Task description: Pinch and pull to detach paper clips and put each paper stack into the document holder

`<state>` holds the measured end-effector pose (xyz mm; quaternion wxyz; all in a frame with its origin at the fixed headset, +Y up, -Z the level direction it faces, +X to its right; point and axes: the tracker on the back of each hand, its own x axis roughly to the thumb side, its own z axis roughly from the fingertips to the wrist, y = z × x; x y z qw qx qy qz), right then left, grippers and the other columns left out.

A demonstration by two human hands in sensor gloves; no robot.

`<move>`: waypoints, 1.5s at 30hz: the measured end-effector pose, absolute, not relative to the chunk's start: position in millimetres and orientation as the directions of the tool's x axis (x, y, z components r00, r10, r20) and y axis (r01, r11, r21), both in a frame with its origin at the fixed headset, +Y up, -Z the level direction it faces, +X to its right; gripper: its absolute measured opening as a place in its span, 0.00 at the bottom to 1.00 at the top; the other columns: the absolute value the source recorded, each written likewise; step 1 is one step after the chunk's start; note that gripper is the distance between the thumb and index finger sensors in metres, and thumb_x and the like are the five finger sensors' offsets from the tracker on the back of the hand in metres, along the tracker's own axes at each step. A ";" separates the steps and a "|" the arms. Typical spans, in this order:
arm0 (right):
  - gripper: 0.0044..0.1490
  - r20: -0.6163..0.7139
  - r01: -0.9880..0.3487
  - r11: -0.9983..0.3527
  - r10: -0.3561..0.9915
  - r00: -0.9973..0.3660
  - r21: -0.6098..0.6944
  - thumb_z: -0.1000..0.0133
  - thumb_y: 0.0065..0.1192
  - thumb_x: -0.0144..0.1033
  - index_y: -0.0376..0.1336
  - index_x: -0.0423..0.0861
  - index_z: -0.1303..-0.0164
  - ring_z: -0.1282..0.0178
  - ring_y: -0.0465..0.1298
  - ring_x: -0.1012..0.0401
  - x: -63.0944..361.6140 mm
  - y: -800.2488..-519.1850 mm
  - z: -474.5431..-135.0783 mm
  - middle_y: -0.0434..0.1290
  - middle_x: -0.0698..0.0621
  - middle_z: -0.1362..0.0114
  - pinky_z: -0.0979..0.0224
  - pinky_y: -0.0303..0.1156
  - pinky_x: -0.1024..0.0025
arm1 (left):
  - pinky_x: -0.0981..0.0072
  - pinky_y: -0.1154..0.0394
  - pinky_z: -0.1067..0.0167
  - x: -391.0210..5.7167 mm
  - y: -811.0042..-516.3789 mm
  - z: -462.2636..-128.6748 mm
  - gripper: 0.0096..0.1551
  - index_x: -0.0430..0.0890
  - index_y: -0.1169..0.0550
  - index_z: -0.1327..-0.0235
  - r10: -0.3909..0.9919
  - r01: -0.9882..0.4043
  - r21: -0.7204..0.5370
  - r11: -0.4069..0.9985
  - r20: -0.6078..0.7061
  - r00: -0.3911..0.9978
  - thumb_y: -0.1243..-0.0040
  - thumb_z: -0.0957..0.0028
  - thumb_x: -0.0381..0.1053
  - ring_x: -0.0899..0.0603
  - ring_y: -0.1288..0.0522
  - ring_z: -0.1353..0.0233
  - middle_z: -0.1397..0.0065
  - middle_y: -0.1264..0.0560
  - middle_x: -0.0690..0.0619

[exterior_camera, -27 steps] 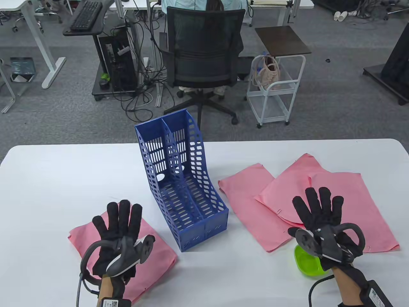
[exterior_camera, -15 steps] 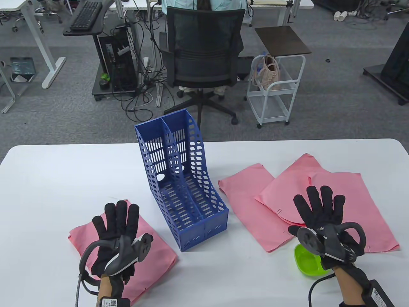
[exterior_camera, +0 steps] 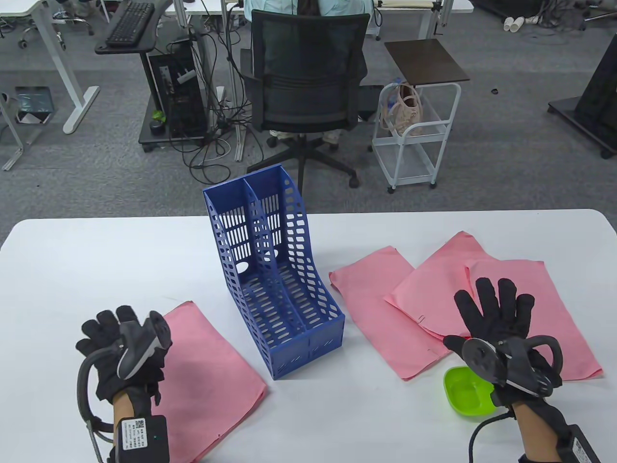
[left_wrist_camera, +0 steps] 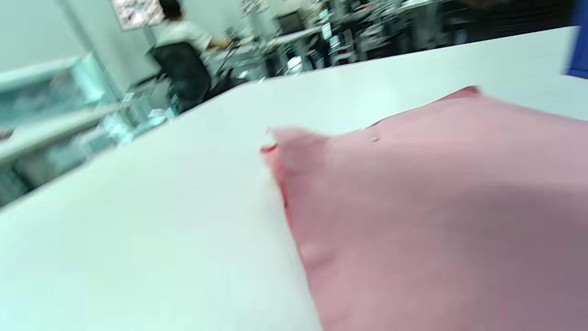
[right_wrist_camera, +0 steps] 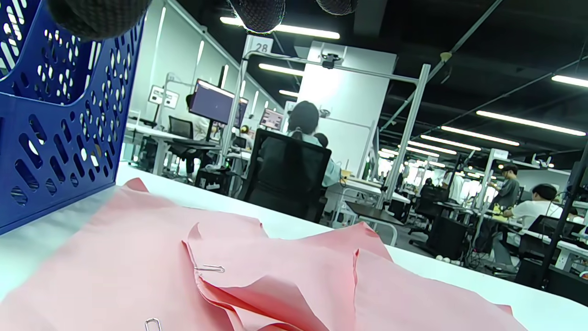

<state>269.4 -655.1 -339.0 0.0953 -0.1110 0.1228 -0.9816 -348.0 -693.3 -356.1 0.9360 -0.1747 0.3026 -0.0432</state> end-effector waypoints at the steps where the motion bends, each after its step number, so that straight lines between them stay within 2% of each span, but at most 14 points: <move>1: 0.55 0.191 0.161 -0.953 -0.214 -0.958 -0.256 0.40 0.43 0.65 0.38 0.46 0.09 0.16 0.31 0.26 270.1 -655.2 -339.0 0.34 0.27 0.09 0.21 0.33 0.25 | 0.29 0.61 0.23 -359.0 -701.5 -354.7 0.64 0.37 0.71 0.16 -0.141 -0.107 -0.357 0.928 -0.602 0.786 0.62 0.44 0.73 0.21 0.66 0.16 0.12 0.67 0.32; 4: 0.55 0.187 0.157 -0.957 -0.205 -0.961 -0.244 0.40 0.43 0.65 0.39 0.46 0.09 0.17 0.31 0.26 271.7 -655.4 -339.5 0.34 0.27 0.09 0.21 0.33 0.25 | 0.27 0.61 0.25 -379.0 -725.0 -348.2 0.67 0.33 0.69 0.16 -0.029 -0.301 -0.342 0.890 -0.702 0.711 0.60 0.44 0.73 0.19 0.66 0.18 0.14 0.66 0.28; 8: 0.55 0.184 0.156 -0.960 -0.201 -0.962 -0.234 0.40 0.43 0.65 0.39 0.46 0.09 0.17 0.31 0.26 271.7 -655.1 -339.2 0.34 0.27 0.09 0.21 0.33 0.25 | 0.26 0.61 0.27 -387.8 -750.0 -340.4 0.68 0.30 0.67 0.15 0.082 -0.452 -0.276 0.848 -0.775 0.627 0.57 0.45 0.73 0.17 0.67 0.20 0.15 0.66 0.25; 11: 0.55 0.183 0.167 -0.958 -0.211 -0.960 -0.233 0.40 0.43 0.65 0.39 0.45 0.09 0.17 0.31 0.26 270.8 -654.9 -338.2 0.34 0.27 0.09 0.21 0.33 0.25 | 0.26 0.62 0.28 -386.9 -762.2 -339.8 0.69 0.30 0.66 0.14 0.128 -0.506 -0.237 0.829 -0.801 0.585 0.53 0.46 0.72 0.17 0.68 0.21 0.15 0.66 0.25; 17: 0.55 0.183 0.176 -0.956 -0.221 -0.958 -0.233 0.40 0.43 0.65 0.39 0.46 0.09 0.17 0.31 0.26 270.1 -655.4 -338.4 0.34 0.27 0.09 0.21 0.33 0.25 | 0.26 0.61 0.28 -384.9 -777.5 -341.0 0.69 0.30 0.64 0.15 0.092 -0.513 -0.268 0.815 -0.815 0.572 0.48 0.47 0.68 0.16 0.67 0.22 0.17 0.69 0.24; 21: 0.55 0.189 0.181 -0.958 -0.225 -0.956 -0.223 0.40 0.43 0.65 0.39 0.45 0.09 0.17 0.31 0.25 268.8 -656.4 -339.0 0.34 0.27 0.10 0.21 0.33 0.25 | 0.26 0.58 0.28 -386.7 -778.3 -336.0 0.64 0.32 0.60 0.16 0.182 -0.530 -0.156 0.833 -0.828 0.530 0.44 0.46 0.64 0.17 0.65 0.21 0.16 0.67 0.24; 28: 0.55 0.197 0.186 -0.958 -0.230 -0.953 -0.220 0.40 0.43 0.65 0.40 0.46 0.09 0.17 0.31 0.25 265.4 -656.4 -337.9 0.34 0.27 0.10 0.21 0.33 0.25 | 0.28 0.54 0.27 -391.3 -776.2 -329.8 0.44 0.41 0.45 0.25 0.215 -0.503 -0.087 0.860 -0.832 0.511 0.40 0.46 0.59 0.18 0.60 0.20 0.15 0.60 0.28; 33: 0.55 0.199 0.176 -0.956 -0.224 -0.954 -0.233 0.40 0.43 0.65 0.40 0.46 0.09 0.17 0.31 0.25 265.4 -653.8 -336.2 0.34 0.27 0.10 0.21 0.33 0.25 | 0.29 0.51 0.27 -392.1 -774.1 -326.0 0.31 0.43 0.38 0.30 0.237 -0.474 -0.040 0.880 -0.827 0.510 0.44 0.41 0.53 0.20 0.56 0.19 0.15 0.55 0.30; 35: 0.54 0.200 0.173 -0.957 -0.222 -0.954 -0.235 0.40 0.43 0.65 0.40 0.46 0.10 0.17 0.31 0.25 265.8 -654.1 -336.6 0.34 0.27 0.10 0.21 0.33 0.25 | 0.29 0.49 0.27 -392.5 -770.4 -325.3 0.24 0.45 0.34 0.34 0.300 -0.492 0.026 0.870 -0.820 0.487 0.45 0.40 0.50 0.21 0.54 0.19 0.15 0.51 0.31; 39: 0.55 0.204 0.165 -0.958 -0.214 -0.955 -0.233 0.40 0.43 0.65 0.40 0.46 0.09 0.17 0.31 0.25 266.1 -654.8 -337.0 0.34 0.27 0.10 0.21 0.33 0.25 | 0.30 0.46 0.27 -392.3 -759.0 -326.0 0.22 0.46 0.32 0.36 0.465 -0.568 0.153 0.808 -0.759 0.456 0.45 0.41 0.49 0.22 0.50 0.19 0.15 0.47 0.33; 41: 0.54 0.205 0.163 -0.958 -0.212 -0.955 -0.234 0.40 0.43 0.65 0.40 0.46 0.10 0.17 0.31 0.25 266.2 -655.1 -337.2 0.34 0.27 0.10 0.21 0.33 0.25 | 0.30 0.43 0.27 -392.1 -747.7 -327.3 0.21 0.48 0.33 0.35 0.546 -0.597 0.219 0.772 -0.709 0.447 0.46 0.40 0.48 0.23 0.45 0.19 0.15 0.43 0.34; 42: 0.54 0.205 0.162 -0.959 -0.211 -0.956 -0.234 0.40 0.43 0.65 0.40 0.46 0.10 0.17 0.31 0.25 266.1 -655.0 -337.1 0.34 0.27 0.10 0.21 0.33 0.25 | 0.30 0.39 0.28 -391.9 -741.5 -327.9 0.21 0.50 0.34 0.35 0.584 -0.615 0.247 0.749 -0.684 0.437 0.47 0.40 0.47 0.25 0.39 0.20 0.17 0.39 0.35; 44: 0.54 0.206 0.158 -0.960 -0.207 -0.956 -0.232 0.40 0.43 0.65 0.40 0.46 0.10 0.17 0.31 0.26 265.9 -655.6 -337.2 0.34 0.27 0.10 0.21 0.33 0.25 | 0.35 0.31 0.31 -389.9 -727.8 -328.1 0.21 0.51 0.35 0.34 0.666 -0.657 0.304 0.689 -0.623 0.411 0.48 0.40 0.45 0.31 0.26 0.27 0.24 0.30 0.40; 45: 0.54 0.208 0.157 -0.960 -0.207 -0.956 -0.232 0.40 0.43 0.65 0.40 0.46 0.10 0.17 0.31 0.25 265.7 -655.9 -337.3 0.34 0.27 0.10 0.21 0.33 0.25 | 0.37 0.29 0.32 -388.0 -722.0 -328.3 0.21 0.52 0.35 0.34 0.698 -0.671 0.326 0.665 -0.590 0.405 0.48 0.40 0.44 0.33 0.23 0.30 0.27 0.28 0.41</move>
